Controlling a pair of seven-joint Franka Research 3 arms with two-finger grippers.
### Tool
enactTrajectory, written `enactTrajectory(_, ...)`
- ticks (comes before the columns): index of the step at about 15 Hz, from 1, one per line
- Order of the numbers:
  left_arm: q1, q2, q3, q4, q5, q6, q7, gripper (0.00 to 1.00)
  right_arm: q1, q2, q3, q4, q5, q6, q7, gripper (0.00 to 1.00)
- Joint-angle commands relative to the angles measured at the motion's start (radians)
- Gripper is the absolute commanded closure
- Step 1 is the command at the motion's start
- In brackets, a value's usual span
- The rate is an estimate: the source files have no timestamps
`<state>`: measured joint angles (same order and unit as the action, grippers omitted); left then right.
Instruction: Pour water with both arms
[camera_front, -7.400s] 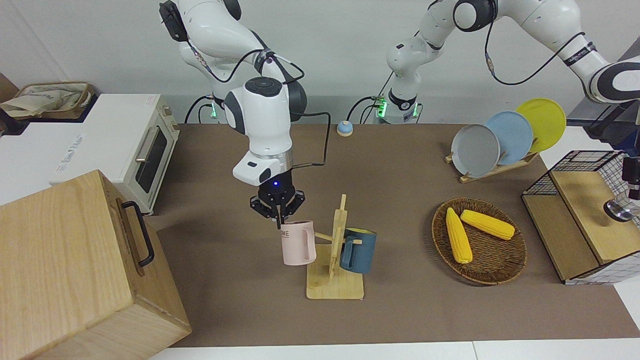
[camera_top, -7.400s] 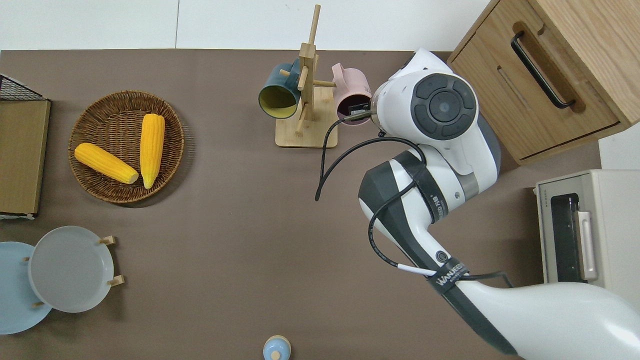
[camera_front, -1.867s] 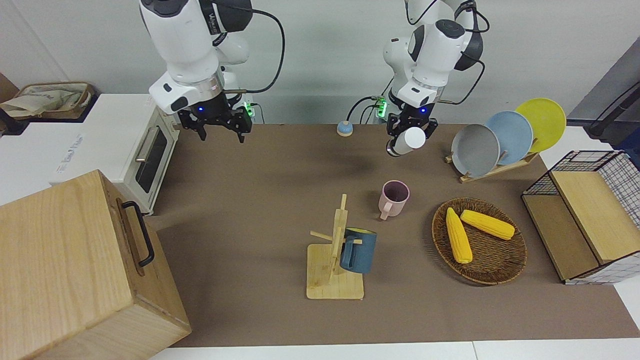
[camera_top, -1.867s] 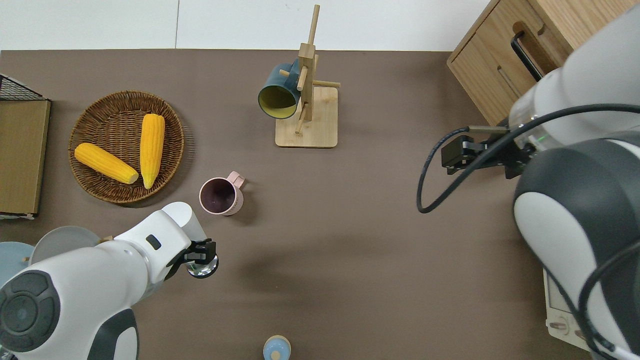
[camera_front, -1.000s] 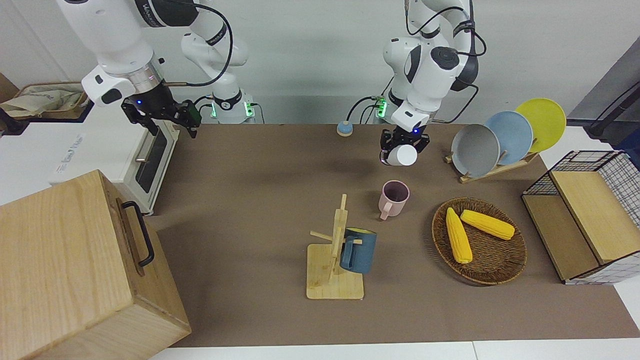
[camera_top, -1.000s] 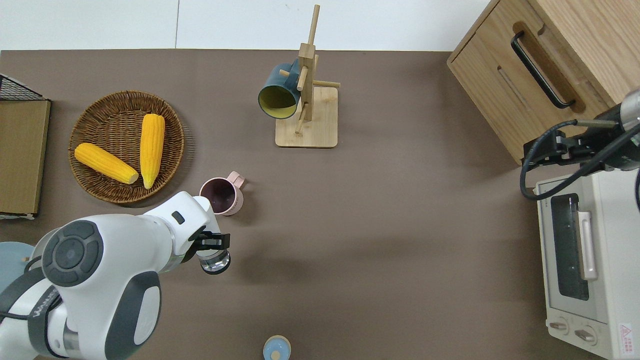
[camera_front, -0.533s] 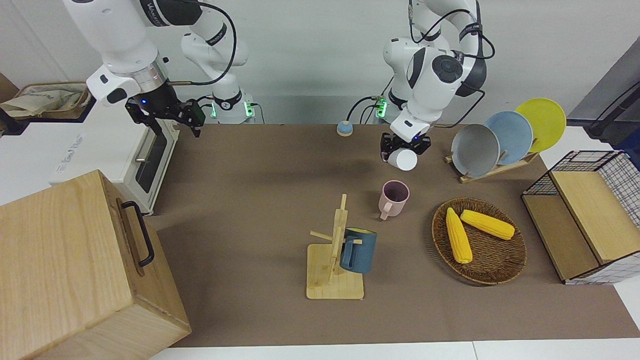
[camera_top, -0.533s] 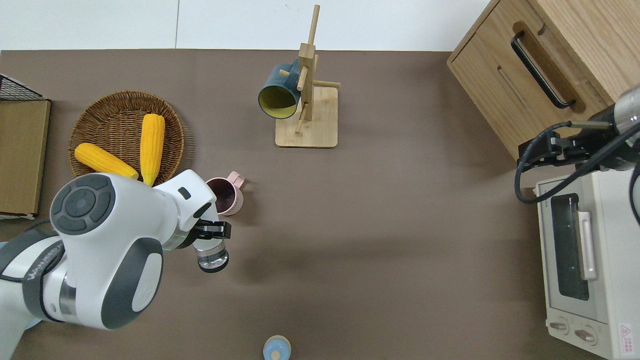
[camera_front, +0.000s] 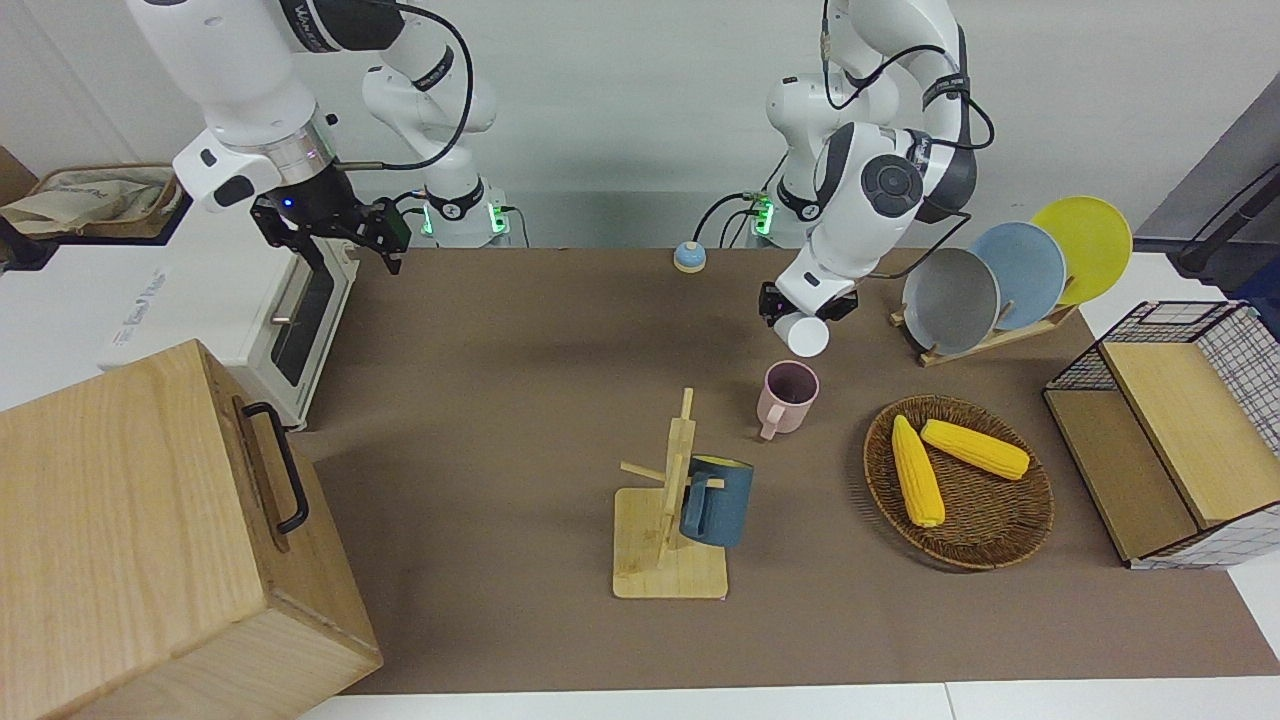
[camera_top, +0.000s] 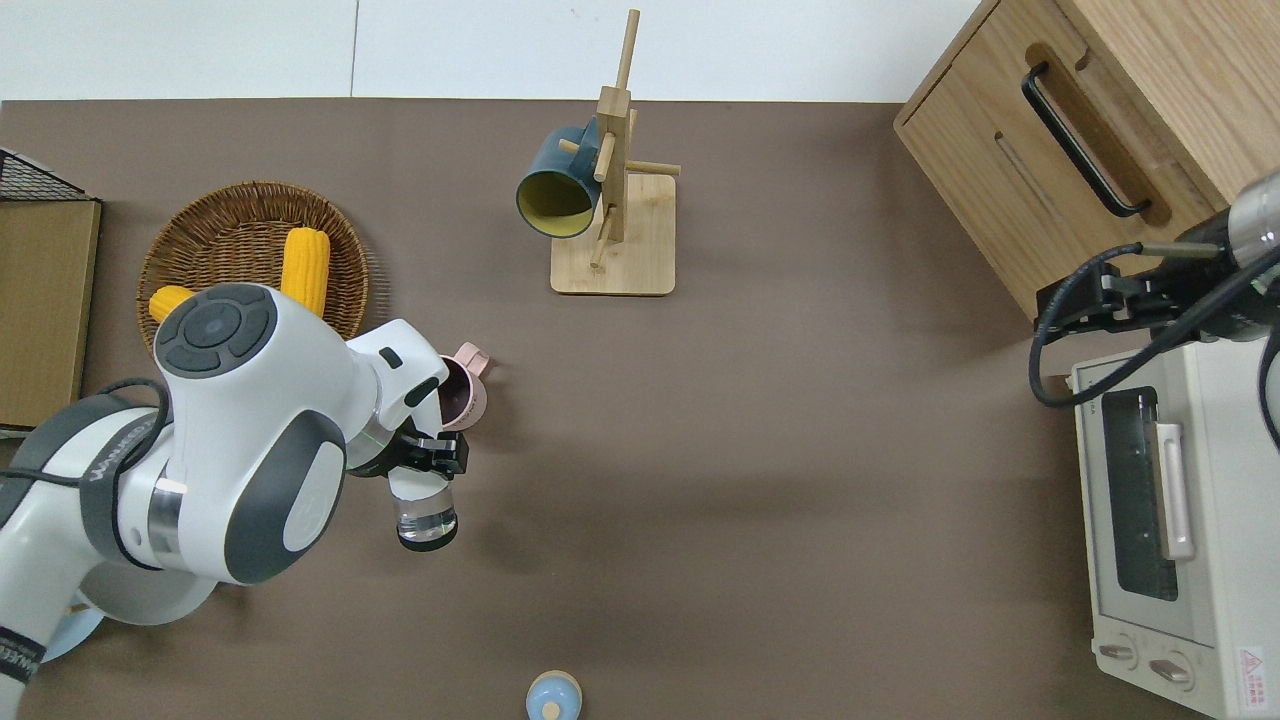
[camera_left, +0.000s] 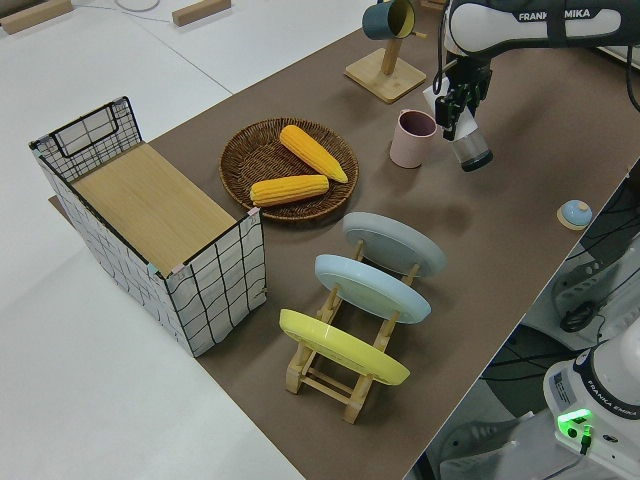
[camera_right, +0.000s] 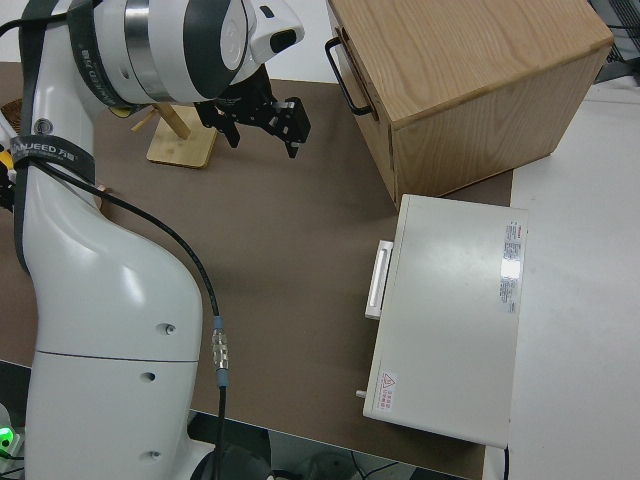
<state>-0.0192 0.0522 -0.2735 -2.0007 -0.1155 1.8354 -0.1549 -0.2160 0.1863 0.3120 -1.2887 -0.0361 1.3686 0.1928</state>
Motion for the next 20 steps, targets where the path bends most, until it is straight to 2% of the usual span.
enactTrajectory(1,-0.005,0.08,0.0,0.124,0.063,-0.111,-0.026,1.0,-0.02,-0.025,0.009,-0.034,0.016,0.009,-0.021,0.013)
enactTrajectory(9,-0.007,0.184,-0.001,0.321,0.077,-0.341,-0.026,1.0,-0.019,-0.027,0.009,-0.034,0.016,0.009,-0.021,0.013)
enactTrajectory(11,-0.005,0.186,0.0,0.327,0.083,-0.369,-0.022,1.0,-0.019,-0.027,0.009,-0.034,0.016,0.009,-0.021,0.013)
enactTrajectory(17,-0.007,0.274,-0.001,0.398,0.1,-0.452,-0.023,1.0,-0.019,-0.027,0.009,-0.034,0.016,0.009,-0.021,0.013)
enactTrajectory(20,-0.007,0.291,-0.001,0.425,0.1,-0.479,-0.023,1.0,-0.019,-0.027,0.009,-0.034,0.016,0.009,-0.021,0.013)
